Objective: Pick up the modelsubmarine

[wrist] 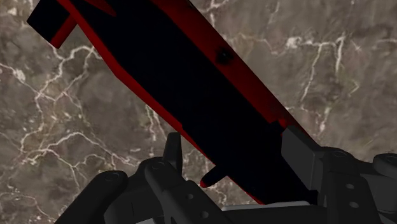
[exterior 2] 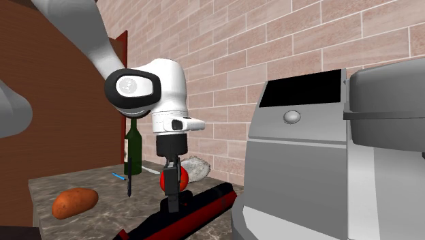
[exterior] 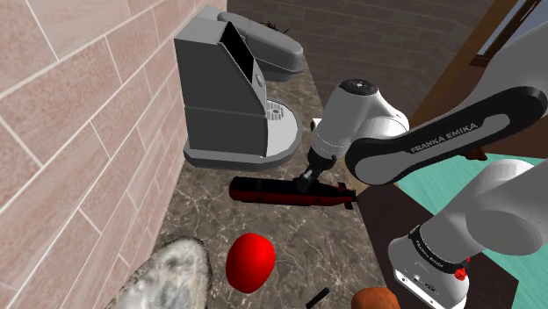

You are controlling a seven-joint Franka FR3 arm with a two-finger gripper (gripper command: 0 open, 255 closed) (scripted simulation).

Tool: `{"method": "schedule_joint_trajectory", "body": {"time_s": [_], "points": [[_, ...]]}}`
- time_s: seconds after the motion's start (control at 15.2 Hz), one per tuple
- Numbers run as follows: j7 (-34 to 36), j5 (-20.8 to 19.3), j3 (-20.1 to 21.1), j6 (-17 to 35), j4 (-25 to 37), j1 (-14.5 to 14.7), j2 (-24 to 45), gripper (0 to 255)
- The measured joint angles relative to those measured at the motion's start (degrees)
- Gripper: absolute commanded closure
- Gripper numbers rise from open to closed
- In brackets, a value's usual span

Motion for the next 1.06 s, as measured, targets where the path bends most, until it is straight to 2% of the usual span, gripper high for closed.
{"method": "schedule_joint_trajectory", "body": {"time_s": [1.06], "points": [[-3.01,2.7,-3.08,-15.18,4.05,2.21,-11.14,255]]}}
